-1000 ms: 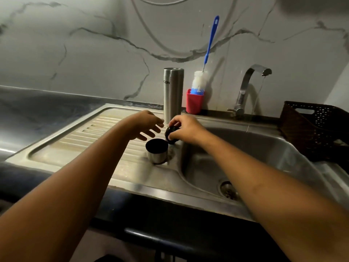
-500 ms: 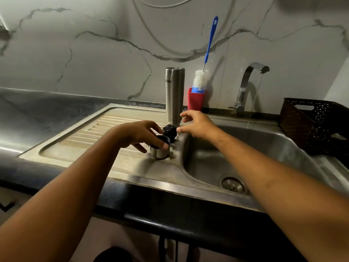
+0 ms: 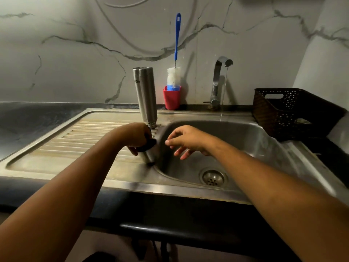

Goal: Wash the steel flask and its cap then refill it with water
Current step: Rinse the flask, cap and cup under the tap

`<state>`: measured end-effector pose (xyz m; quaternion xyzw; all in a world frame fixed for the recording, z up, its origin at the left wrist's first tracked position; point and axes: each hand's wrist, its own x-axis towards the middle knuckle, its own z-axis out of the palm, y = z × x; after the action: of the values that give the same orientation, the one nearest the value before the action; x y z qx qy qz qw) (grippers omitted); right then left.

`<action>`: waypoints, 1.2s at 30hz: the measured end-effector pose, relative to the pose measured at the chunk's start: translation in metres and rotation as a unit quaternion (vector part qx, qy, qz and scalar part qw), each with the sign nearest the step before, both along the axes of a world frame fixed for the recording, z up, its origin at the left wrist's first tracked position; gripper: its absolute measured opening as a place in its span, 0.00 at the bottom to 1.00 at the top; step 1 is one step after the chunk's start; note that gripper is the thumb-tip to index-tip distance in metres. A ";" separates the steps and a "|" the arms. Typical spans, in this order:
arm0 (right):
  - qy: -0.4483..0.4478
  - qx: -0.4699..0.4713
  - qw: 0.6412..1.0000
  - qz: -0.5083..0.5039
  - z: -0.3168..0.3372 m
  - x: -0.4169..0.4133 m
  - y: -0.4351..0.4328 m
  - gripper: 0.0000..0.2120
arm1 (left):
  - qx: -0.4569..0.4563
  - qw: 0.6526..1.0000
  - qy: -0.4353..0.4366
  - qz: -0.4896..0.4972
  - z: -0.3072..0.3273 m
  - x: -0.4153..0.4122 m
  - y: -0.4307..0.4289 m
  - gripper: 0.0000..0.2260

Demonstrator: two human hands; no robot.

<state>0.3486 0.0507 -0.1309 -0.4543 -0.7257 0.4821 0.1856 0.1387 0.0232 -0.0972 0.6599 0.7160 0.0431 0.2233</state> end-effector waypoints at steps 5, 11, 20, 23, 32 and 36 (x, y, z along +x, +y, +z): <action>0.065 -0.063 0.995 -0.043 0.015 0.024 0.006 0.13 | 0.035 0.998 -0.060 0.009 0.014 0.031 0.028 0.03; 0.181 -0.177 0.958 -0.138 0.011 0.076 0.027 0.12 | 0.084 0.978 -0.190 0.021 0.000 0.101 0.073 0.04; 0.311 -0.207 0.874 -0.309 -0.010 0.114 0.079 0.14 | 0.100 0.862 -0.490 0.082 -0.042 0.193 0.124 0.11; 0.362 -0.215 0.845 -0.328 -0.014 0.115 0.095 0.14 | 0.087 0.843 -0.528 0.059 -0.049 0.205 0.131 0.20; 0.333 -0.118 0.888 -0.293 -0.022 0.120 0.109 0.13 | 0.119 0.818 -0.558 0.077 -0.064 0.200 0.135 0.19; 0.259 -0.013 0.926 -0.274 -0.023 0.130 0.111 0.19 | 0.091 0.816 -0.564 0.087 -0.066 0.202 0.135 0.20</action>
<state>0.4781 0.1620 -0.1538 -0.4977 -0.4930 0.5227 0.4859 0.3411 0.1582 -0.1634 0.4723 0.5120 0.4919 0.5223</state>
